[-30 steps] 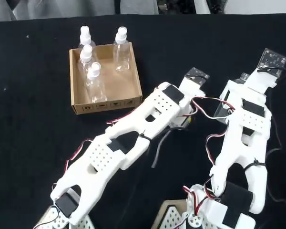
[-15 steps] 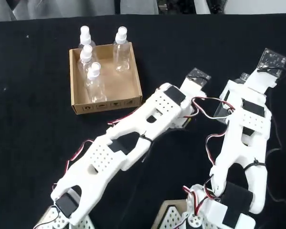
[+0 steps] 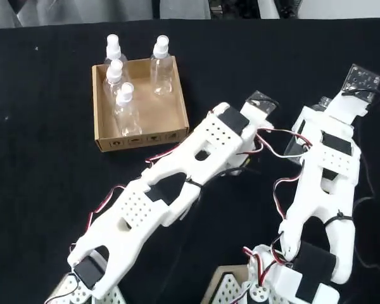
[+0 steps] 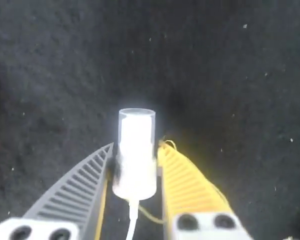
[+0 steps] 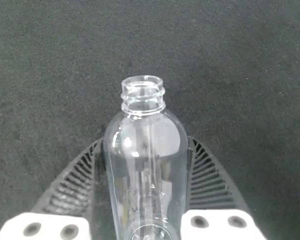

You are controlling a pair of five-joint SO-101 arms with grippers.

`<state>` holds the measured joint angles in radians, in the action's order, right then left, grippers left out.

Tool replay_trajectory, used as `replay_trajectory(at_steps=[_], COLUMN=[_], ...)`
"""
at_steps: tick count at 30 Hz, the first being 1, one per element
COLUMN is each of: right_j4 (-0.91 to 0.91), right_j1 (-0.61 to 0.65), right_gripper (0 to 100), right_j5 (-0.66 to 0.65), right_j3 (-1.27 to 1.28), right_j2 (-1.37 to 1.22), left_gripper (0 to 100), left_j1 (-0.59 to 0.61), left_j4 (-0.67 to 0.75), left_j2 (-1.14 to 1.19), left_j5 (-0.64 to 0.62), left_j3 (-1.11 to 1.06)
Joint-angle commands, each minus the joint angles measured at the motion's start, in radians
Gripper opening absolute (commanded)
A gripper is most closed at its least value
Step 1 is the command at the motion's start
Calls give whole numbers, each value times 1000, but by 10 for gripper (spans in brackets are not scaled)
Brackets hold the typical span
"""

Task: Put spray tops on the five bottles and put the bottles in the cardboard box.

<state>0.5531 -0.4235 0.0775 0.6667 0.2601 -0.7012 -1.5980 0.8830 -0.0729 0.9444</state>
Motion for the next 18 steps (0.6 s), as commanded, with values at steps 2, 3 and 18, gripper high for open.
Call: replay_trajectory(at_steps=[2,3,18], right_j4=[-28,-28,-28], right_j1=[5,5,3], right_gripper=[85,85,85], right_j5=[5,5,5], right_j3=[-64,-64,-64], right_j2=[68,68,68], left_gripper=[156,155,116], left_j1=[1,1,-1], left_j4=[-41,-43,-46], left_j2=[25,35,46], left_j5=[-32,-37,-40], left_j3=[67,67,67])
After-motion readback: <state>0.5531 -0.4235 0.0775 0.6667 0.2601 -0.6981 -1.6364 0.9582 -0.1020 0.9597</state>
